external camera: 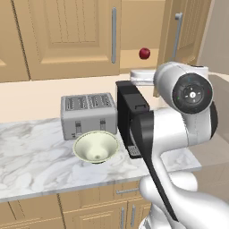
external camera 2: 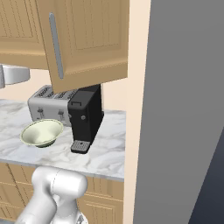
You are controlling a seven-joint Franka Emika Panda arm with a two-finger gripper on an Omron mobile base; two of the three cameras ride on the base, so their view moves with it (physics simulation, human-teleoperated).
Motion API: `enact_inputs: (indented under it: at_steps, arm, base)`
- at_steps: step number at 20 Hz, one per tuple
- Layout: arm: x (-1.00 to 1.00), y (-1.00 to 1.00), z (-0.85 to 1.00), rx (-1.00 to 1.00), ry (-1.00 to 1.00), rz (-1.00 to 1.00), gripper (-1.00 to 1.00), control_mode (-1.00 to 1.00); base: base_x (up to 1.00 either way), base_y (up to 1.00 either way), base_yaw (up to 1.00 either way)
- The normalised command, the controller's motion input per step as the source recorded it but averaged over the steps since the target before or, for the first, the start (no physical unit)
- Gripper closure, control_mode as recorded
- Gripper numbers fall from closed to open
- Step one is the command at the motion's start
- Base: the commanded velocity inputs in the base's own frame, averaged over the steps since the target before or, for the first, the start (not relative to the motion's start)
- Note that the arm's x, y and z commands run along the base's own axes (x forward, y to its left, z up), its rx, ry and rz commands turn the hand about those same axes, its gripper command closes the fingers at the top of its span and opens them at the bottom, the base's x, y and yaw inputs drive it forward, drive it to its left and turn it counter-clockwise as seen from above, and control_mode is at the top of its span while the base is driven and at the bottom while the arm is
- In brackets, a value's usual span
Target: Open the cabinet. Pick the banana and apple from the cabinet and place them into the bowl. Then close the cabinet.
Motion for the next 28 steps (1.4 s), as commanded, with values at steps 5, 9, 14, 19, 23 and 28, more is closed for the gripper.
enact_inputs:
  at_steps: [5, 9, 14, 19, 23, 28]
  arm:
    - [0.3, 0.15, -0.03, 0.0, 0.0, -0.09, 1.0, -1.0]
    - [0.41, 0.08, -0.08, -0.03, 0.0, -0.12, 1.0, -1.0]
    - [0.42, 0.05, -0.11, -0.04, 0.0, -0.12, 1.0, -1.0]
    - [0.4, 0.02, -0.1, -0.03, 0.0, -0.12, 1.0, -1.0]
    - [0.29, 0.0, -0.03, -0.02, 0.0, -0.13, 1.0, -1.0]
    - [0.24, 0.0, -0.01, 0.0, 0.0, -0.12, 1.0, -1.0]
  base:
    - [0.0, 0.0, 0.0]
    - [0.0, 0.0, 0.0]
    - [0.0, 0.0, 0.0]
    - [0.0, 0.0, 0.0]
    - [0.0, 0.0, 0.0]
    - [0.0, 0.0, 0.0]
